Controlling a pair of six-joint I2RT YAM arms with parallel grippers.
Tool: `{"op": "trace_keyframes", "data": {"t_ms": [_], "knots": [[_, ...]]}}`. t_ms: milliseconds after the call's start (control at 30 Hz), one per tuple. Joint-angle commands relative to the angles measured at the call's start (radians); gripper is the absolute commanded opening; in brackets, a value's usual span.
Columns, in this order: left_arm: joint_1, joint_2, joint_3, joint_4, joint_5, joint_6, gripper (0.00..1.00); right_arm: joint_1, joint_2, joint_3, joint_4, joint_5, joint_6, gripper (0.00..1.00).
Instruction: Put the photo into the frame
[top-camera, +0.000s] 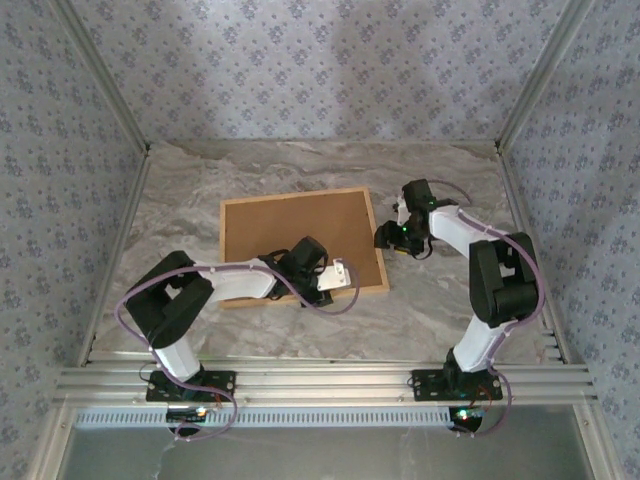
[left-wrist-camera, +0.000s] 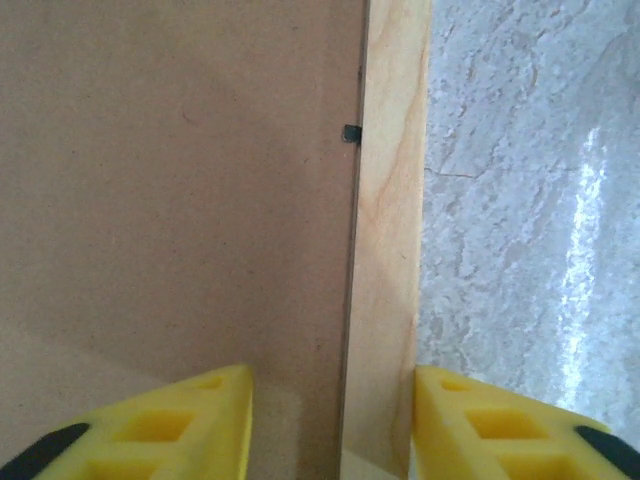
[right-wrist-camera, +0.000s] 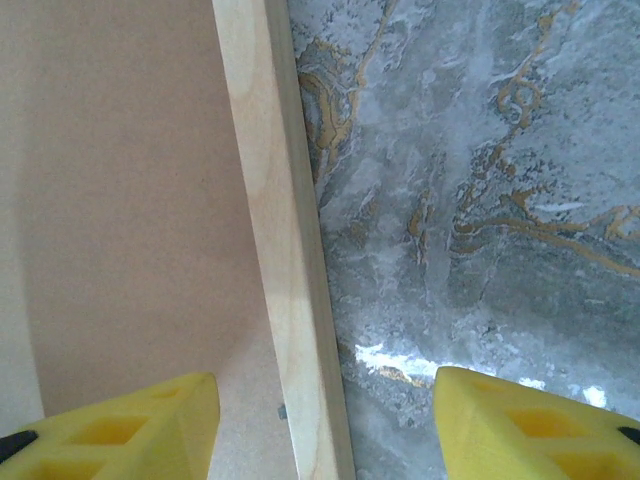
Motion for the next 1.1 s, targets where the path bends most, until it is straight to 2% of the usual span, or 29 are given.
{"op": "trace_keyframes", "data": {"t_ms": [0,100,267,467,933,1067], "knots": [[-0.008,0.037,-0.006,0.001,0.021,0.017,0.37,0.007,-0.043,-0.019,-0.036,0.012,-0.018,0.61],[-0.009,0.035,-0.010,0.014,0.024,0.015,0.30,0.008,-0.053,-0.031,-0.050,0.004,-0.022,0.62],[-0.009,0.027,0.000,0.016,0.037,0.008,0.12,0.005,-0.064,-0.061,-0.057,-0.052,-0.025,0.63],[-0.007,-0.021,0.010,0.048,0.060,-0.034,0.00,0.002,-0.060,-0.090,-0.039,-0.111,-0.019,0.66],[0.043,-0.109,-0.024,0.182,0.133,-0.158,0.00,-0.006,-0.064,-0.143,0.027,-0.252,0.039,0.69],[0.045,-0.087,-0.028,0.185,0.131,-0.156,0.00,-0.025,-0.075,-0.177,0.095,-0.334,0.091,0.64]]}}
